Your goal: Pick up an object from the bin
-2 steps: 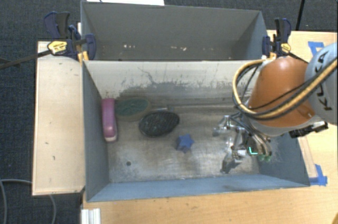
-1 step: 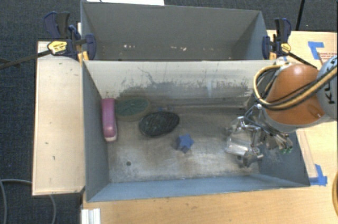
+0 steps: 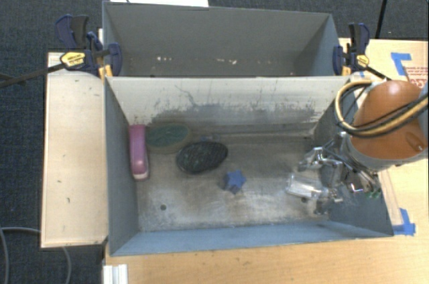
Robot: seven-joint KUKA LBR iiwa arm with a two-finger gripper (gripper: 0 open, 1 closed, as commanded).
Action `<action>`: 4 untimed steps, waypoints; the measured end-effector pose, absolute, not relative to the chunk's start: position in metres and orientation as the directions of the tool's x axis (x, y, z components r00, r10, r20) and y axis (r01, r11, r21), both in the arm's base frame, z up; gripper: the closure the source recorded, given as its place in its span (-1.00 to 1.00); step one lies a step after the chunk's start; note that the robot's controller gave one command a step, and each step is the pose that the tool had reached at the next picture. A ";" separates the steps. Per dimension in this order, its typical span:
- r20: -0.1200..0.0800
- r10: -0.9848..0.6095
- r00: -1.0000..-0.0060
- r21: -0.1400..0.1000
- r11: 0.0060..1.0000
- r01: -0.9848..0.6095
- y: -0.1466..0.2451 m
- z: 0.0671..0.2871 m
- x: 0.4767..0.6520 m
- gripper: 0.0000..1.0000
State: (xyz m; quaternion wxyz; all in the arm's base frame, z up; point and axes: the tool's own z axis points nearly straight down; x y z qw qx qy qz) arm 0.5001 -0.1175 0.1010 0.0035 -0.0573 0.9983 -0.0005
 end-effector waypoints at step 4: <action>-0.012 0.097 -0.995 -0.002 0.995 0.097 -0.119 0.074 0.514 1.00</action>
Offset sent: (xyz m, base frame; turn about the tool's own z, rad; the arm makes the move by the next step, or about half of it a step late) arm -0.0031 0.0025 0.0026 0.1119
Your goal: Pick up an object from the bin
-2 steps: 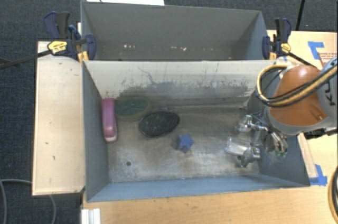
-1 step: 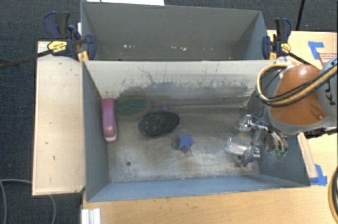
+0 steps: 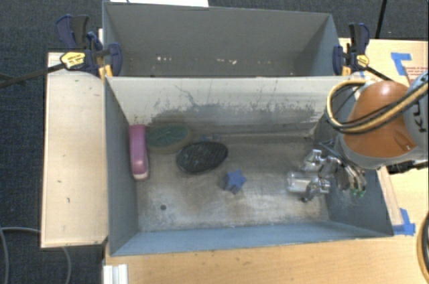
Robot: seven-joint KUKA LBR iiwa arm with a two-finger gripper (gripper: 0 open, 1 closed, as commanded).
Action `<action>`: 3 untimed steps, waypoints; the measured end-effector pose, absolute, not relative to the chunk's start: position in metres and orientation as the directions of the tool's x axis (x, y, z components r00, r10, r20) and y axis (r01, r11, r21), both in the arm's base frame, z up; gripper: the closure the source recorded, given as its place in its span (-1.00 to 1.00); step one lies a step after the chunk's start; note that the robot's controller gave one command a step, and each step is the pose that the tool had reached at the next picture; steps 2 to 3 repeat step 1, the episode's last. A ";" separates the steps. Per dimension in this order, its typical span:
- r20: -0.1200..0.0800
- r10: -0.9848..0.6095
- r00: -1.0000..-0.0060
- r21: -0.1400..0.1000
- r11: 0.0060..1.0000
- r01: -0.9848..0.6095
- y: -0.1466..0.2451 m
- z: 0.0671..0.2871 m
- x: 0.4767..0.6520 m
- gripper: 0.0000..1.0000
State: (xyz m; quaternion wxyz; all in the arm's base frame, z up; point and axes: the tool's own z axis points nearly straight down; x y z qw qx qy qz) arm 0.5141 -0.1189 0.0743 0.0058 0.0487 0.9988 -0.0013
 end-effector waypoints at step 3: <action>-0.010 0.097 -0.995 -0.001 0.995 0.097 -0.119 0.178 0.516 1.00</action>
Offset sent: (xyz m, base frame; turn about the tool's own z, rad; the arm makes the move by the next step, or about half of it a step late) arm 0.0000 -0.0001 0.0988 0.0000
